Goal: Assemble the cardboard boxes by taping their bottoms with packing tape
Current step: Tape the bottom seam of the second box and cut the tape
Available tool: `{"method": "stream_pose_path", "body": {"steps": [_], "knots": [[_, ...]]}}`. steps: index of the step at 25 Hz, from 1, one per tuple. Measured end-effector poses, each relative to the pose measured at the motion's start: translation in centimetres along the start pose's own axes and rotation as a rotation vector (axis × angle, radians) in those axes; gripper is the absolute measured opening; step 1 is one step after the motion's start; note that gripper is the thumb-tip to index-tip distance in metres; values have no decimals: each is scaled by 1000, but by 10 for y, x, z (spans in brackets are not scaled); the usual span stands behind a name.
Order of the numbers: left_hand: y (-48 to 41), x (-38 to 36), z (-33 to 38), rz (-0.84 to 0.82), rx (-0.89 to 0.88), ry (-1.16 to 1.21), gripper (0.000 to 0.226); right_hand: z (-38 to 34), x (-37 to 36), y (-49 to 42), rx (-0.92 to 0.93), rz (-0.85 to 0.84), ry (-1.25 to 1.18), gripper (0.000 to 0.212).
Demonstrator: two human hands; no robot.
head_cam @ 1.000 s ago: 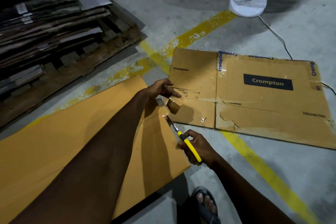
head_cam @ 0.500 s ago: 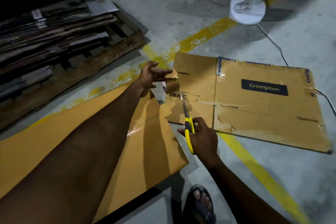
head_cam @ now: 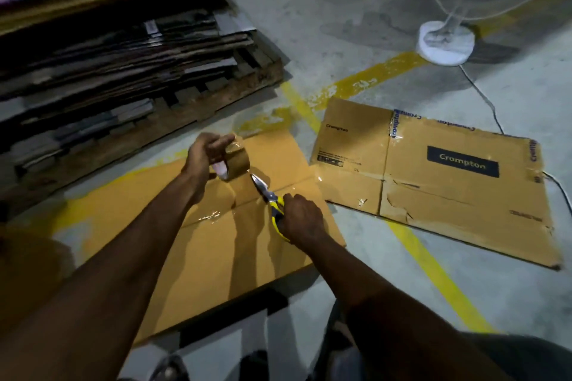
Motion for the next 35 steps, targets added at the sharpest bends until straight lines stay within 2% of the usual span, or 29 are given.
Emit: {"method": "stream_pose_path", "body": {"steps": [3,5,10,15,20,25,30,33,35], "knots": [[33,17,-17,31,85,58,46,-13,3,-1,26,115,86,26],[41,28,-27,38,96,71,47,-16,11,-13,17,81,35,18],[32,42,-40,101,65,141,45,6,-15,-47,-100,91,127,57],[12,45,-52,73,35,108,42,16,-50,-40,-106,105,129,66],[3,47,-70,89,97,79,42,15,-52,-44,-141,45,30,79],[1,56,-75,133,114,156,44,24,-50,-50,-205,38,-77,73],[0,99,-70,371,56,299,43,33,-37,-61,-354,53,-266,63],[-1,123,-79,470,32,343,42,45,-31,-69,-464,-88,-330,54],[-1,138,-88,493,51,349,43,50,-25,-66,-541,-200,-372,57]]}}
Point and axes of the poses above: each hand's wrist, its own y-axis away from the middle knuckle, its own x-axis out of the back of the hand, z = x × y, the point moved 1 cm from there along -y, towards the middle knuckle, and after that the axes turned 3 degrees about y, right-handed, at the moved point
